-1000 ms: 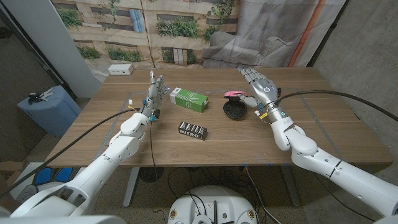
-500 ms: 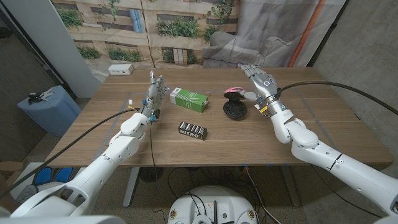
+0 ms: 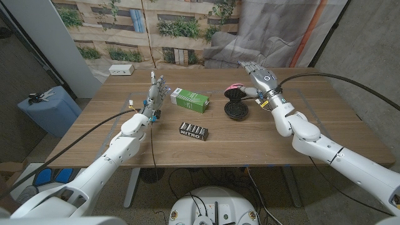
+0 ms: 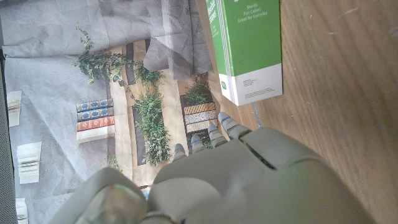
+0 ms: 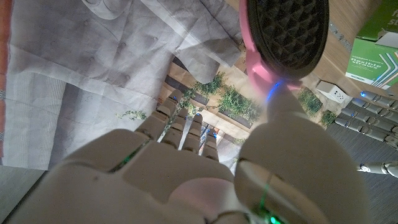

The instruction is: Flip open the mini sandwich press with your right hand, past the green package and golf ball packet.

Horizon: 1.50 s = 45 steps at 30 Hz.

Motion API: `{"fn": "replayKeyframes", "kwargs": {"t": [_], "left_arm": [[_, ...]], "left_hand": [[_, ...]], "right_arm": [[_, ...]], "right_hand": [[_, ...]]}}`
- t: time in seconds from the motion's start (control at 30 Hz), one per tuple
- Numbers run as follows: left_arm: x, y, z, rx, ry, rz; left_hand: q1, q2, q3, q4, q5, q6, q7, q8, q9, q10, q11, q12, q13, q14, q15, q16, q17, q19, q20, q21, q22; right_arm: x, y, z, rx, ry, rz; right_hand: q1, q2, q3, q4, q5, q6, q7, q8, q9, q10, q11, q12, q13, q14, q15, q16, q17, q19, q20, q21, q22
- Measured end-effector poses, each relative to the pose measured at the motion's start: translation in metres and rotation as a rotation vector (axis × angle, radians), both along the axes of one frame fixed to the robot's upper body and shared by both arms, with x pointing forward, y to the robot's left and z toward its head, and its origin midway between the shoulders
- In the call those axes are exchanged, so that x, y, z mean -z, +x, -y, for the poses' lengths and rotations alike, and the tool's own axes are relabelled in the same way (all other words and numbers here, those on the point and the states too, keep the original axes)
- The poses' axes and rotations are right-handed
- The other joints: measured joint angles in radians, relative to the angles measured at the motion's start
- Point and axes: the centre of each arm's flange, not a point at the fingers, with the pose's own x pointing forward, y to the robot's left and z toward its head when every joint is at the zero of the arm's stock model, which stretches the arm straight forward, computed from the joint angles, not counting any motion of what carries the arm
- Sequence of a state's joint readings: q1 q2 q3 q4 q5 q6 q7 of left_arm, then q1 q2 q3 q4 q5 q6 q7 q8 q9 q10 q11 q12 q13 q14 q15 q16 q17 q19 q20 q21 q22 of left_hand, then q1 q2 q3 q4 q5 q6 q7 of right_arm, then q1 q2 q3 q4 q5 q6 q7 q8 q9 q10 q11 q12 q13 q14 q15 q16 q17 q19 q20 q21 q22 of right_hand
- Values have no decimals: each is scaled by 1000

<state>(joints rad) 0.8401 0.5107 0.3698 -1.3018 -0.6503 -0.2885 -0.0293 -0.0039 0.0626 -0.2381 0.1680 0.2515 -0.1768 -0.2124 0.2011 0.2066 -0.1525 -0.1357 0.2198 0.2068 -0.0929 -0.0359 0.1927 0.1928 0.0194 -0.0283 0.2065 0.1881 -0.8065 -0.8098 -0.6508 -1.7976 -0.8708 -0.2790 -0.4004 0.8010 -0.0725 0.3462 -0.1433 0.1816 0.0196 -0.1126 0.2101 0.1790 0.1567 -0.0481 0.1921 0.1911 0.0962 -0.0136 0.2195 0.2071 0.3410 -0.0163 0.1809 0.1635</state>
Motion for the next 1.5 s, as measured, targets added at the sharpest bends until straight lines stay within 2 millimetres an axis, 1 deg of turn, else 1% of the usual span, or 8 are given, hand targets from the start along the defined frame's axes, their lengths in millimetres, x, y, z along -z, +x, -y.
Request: {"fn": "replayKeyframes", "kwargs": {"t": [0.1, 0.17, 0.27, 0.5, 0.57, 1.0, 1.07, 1.5], "left_arm": [[0, 0, 0, 0, 0, 0], [0, 0, 0, 0, 0, 0], [0, 0, 0, 0, 0, 0], [0, 0, 0, 0, 0, 0], [0, 0, 0, 0, 0, 0], [0, 0, 0, 0, 0, 0], [0, 0, 0, 0, 0, 0], [0, 0, 0, 0, 0, 0]], "left_hand": [[0, 0, 0, 0, 0, 0, 0, 0, 0, 0, 0, 0, 0, 0, 0, 0, 0, 0, 0, 0, 0], [0, 0, 0, 0, 0, 0, 0, 0, 0, 0, 0, 0, 0, 0, 0, 0, 0, 0, 0, 0, 0], [0, 0, 0, 0, 0, 0, 0, 0, 0, 0, 0, 0, 0, 0, 0, 0, 0, 0, 0, 0, 0], [0, 0, 0, 0, 0, 0, 0, 0, 0, 0, 0, 0, 0, 0, 0, 0, 0, 0, 0, 0, 0], [0, 0, 0, 0, 0, 0, 0, 0, 0, 0, 0, 0, 0, 0, 0, 0, 0, 0, 0, 0, 0], [0, 0, 0, 0, 0, 0, 0, 0, 0, 0, 0, 0, 0, 0, 0, 0, 0, 0, 0, 0, 0], [0, 0, 0, 0, 0, 0, 0, 0, 0, 0, 0, 0, 0, 0, 0, 0, 0, 0, 0, 0, 0], [0, 0, 0, 0, 0, 0, 0, 0, 0, 0, 0, 0, 0, 0, 0, 0, 0, 0, 0, 0, 0]], "right_arm": [[-4, 3, 0, 1, -1, -12], [-6, 4, 0, 0, -2, -19], [-9, 7, -2, -4, -7, -27], [-16, 13, -5, -10, -18, -45], [-18, 15, -5, -9, -19, -49], [-30, 25, -7, -10, -29, -64], [-32, 27, -8, -10, -29, -64], [-44, 36, -7, -6, -28, -63]], "right_hand": [[0, 1, 0, 0, 0, 0, 0, 0, 0, -7, 0, 0, 0, 0, 0, 0, 0, 0, 0, 0, 0], [-10, 11, 0, 0, 0, -1, 1, 0, 0, -7, 0, 0, 0, 0, 0, 0, 0, 0, 0, 0, 0], [-10, 11, 0, 0, 0, -6, 6, 0, 0, -7, 0, 0, 0, 0, 0, 0, 0, 0, 0, 0, 0], [-10, 11, 0, 0, 0, -6, 6, 0, 0, -7, 0, 0, 0, 1, -1, 0, 0, 1, 0, 0, 0], [1, 22, -4, 4, 0, -6, 6, 0, 0, -7, 0, 0, 0, 1, -1, 0, 0, 1, 0, 0, 0], [-4, 18, -4, 4, 0, -6, 6, 0, 0, -7, 0, 0, 2, 1, -1, 0, 0, -5, 6, 0, 0], [-12, 25, -4, 4, 0, -6, 6, 0, 0, -7, 0, 0, 2, 1, -1, 0, 0, -5, 6, 0, 0], [-11, 25, -4, 4, 0, -3, 3, 0, 0, -7, 0, 0, 2, -5, 5, 0, 0, -5, 6, 0, 0]]}}
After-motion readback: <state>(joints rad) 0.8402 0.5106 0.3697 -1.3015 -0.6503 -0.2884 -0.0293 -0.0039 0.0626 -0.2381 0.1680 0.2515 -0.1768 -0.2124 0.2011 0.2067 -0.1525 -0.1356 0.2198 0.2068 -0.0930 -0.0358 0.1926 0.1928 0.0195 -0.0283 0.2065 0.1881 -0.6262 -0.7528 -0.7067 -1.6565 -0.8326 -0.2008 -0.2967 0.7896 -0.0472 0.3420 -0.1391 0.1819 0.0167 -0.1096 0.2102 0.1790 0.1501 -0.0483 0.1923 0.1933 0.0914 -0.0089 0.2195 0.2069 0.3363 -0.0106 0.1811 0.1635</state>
